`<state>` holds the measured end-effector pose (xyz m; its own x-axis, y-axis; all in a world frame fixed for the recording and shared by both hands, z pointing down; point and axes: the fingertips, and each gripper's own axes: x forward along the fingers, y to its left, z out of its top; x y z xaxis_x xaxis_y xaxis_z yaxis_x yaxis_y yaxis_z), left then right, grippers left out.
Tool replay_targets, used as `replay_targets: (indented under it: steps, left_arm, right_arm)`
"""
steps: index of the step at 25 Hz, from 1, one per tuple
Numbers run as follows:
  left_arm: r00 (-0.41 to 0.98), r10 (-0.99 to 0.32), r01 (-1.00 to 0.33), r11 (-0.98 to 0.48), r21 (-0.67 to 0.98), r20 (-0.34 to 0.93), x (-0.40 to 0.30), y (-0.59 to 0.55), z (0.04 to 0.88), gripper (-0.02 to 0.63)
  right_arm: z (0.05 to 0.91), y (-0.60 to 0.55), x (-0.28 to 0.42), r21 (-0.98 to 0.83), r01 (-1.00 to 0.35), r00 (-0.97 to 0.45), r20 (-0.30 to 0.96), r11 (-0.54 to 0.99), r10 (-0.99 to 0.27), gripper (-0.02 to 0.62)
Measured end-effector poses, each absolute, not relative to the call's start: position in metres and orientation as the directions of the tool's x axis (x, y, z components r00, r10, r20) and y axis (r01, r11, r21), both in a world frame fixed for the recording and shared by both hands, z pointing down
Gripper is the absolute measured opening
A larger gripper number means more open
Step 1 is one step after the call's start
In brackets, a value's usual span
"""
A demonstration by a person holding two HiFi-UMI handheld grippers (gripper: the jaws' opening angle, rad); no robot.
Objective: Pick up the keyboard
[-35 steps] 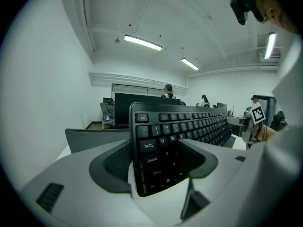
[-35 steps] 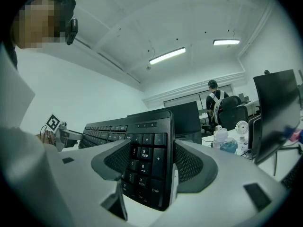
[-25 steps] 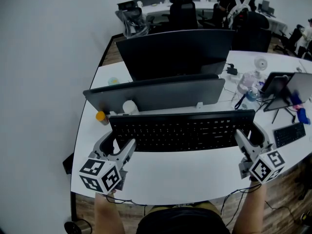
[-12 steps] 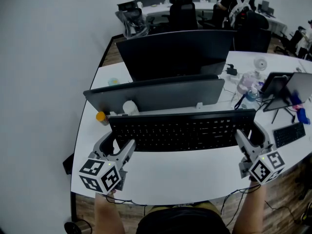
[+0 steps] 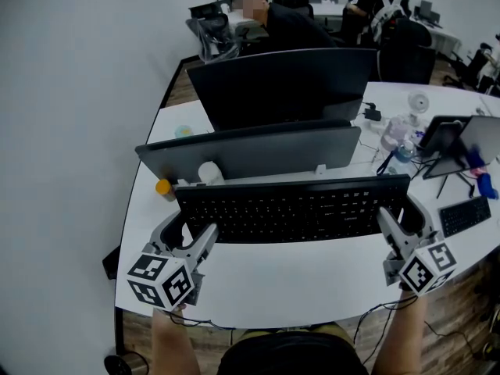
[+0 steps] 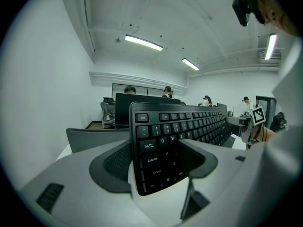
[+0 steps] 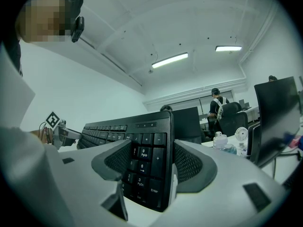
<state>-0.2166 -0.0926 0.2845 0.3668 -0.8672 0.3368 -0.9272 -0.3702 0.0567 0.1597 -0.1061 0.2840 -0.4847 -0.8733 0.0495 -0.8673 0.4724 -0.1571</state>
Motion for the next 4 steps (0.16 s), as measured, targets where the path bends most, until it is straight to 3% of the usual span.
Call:
replay_targets:
  steps: [4]
  left_arm:
    - [0.364, -0.867, -0.928, -0.370, 0.051, 0.341, -0.2160, -0.0921, 0.2836, 0.308]
  right_arm:
    - [0.2866, -0.1059, 0.1602, -0.162, -0.865, -0.489, 0.054, 0.476, -0.871, 0.295]
